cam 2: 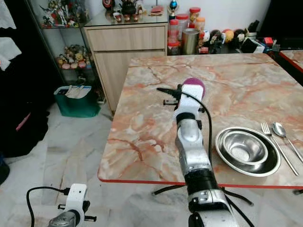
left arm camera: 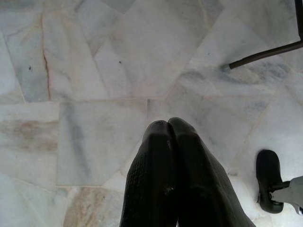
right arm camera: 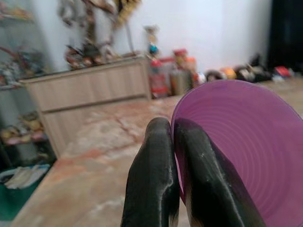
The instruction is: Setting the table
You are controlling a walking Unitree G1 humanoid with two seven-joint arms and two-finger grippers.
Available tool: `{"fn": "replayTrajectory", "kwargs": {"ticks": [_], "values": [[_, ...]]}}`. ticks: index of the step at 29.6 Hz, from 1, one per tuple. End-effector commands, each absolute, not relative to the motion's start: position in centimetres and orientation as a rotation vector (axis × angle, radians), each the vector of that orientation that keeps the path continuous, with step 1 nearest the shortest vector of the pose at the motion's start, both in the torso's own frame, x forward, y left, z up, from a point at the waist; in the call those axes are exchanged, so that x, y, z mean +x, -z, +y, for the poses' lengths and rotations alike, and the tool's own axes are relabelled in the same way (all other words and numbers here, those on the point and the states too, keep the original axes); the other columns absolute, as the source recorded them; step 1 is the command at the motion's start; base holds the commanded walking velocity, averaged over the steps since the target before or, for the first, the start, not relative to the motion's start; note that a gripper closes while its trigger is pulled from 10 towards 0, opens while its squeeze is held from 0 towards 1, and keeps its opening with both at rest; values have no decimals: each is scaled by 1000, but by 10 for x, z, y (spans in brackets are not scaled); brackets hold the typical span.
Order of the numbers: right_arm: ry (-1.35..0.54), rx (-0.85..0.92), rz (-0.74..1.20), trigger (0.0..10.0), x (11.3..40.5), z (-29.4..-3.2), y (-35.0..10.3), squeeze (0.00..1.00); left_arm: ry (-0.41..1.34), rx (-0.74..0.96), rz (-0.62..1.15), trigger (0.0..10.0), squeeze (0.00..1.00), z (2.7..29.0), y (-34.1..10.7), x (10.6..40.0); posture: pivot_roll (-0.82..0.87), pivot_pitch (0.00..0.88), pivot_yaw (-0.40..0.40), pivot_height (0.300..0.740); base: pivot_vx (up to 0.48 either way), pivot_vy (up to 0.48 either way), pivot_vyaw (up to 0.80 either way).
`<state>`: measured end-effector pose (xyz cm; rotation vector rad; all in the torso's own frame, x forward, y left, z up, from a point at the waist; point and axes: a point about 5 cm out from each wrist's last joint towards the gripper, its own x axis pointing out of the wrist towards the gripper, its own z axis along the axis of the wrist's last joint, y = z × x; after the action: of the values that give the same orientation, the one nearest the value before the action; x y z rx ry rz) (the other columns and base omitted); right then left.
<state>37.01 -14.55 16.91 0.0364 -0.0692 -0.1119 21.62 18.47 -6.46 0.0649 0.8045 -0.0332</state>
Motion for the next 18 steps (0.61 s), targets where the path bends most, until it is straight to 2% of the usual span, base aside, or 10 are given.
{"fn": "replayTrajectory", "kwargs": {"ticks": [1, 10, 18], "values": [[146, 49, -18, 10000, 373, -153, -172, 0, 16, 63, 813, 10000, 0, 190, 65, 215, -73, 0, 58, 740, 0, 0, 0], [203, 65, 116, 10000, 379, -172, -170, 0, 20, 60, 821, 10000, 0, 190, 66, 213, -71, 0, 57, 740, 0, 0, 0], [137, 164, 177, 10000, 382, -169, -168, 0, 20, 60, 824, 10000, 0, 190, 66, 212, -68, 0, 57, 740, 0, 0, 0]]}}
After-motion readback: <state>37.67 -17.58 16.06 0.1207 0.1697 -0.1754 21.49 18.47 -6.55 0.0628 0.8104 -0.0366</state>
